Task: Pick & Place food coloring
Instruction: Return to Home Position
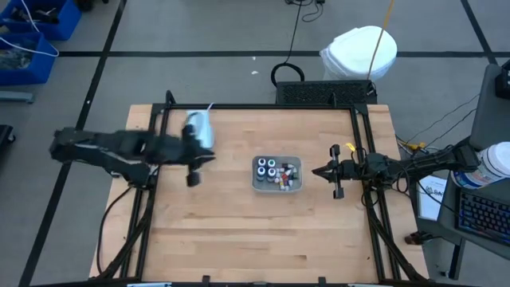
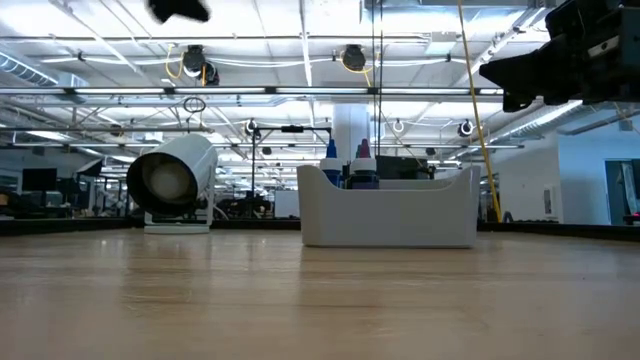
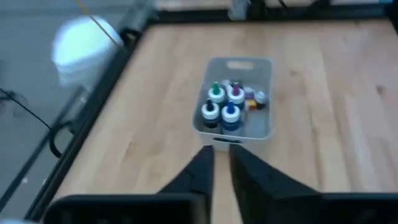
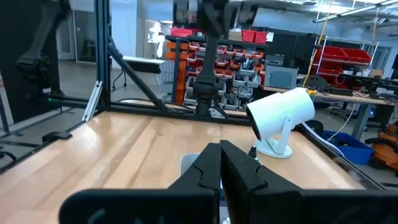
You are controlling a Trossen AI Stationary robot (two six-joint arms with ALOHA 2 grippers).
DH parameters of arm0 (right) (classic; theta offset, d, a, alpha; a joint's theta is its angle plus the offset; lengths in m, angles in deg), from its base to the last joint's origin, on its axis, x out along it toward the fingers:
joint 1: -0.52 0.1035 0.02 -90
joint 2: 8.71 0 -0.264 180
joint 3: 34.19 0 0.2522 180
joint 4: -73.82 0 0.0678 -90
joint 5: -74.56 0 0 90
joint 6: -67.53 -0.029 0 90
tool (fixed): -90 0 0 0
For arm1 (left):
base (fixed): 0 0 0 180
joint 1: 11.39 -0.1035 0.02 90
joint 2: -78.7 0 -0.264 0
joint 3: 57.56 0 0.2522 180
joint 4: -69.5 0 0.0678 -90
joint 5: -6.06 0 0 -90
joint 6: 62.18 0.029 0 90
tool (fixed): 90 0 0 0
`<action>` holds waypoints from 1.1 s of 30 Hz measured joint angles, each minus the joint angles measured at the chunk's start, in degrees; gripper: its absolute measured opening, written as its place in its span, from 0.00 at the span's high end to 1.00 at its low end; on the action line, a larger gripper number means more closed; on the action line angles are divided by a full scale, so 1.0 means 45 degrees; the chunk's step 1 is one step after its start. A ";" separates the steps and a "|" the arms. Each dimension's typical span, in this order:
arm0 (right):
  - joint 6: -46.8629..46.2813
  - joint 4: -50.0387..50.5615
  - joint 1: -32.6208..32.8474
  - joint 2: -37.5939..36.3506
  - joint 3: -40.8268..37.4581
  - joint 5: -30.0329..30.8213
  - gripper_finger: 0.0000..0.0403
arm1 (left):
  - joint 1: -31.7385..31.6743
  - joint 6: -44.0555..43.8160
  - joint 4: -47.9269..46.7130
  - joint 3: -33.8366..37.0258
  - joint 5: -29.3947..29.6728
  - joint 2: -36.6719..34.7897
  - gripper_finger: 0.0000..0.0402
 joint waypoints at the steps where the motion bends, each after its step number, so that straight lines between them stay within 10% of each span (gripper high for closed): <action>1: -0.0107 -0.0002 -0.0003 -0.0002 0.0000 0.0002 1.00 | 0.0411 -0.0190 0.0934 0.1321 0.0549 -0.0938 0.89; 12: -0.0851 0.0239 0.0000 0.0003 0.0000 0.0114 1.00 | 0.1736 0.0338 0.9249 1.1490 0.1262 -0.7928 0.95; 21: -0.0710 0.0704 -0.0201 -0.0027 0.0000 0.0012 1.00 | 0.2033 0.3826 1.2089 1.4008 0.0141 -1.0932 0.99; 33: -0.1240 0.1591 -0.0583 -0.2052 -0.0510 0.0027 1.00 | 0.1496 0.4004 1.0818 1.4042 -0.0315 -1.2823 0.99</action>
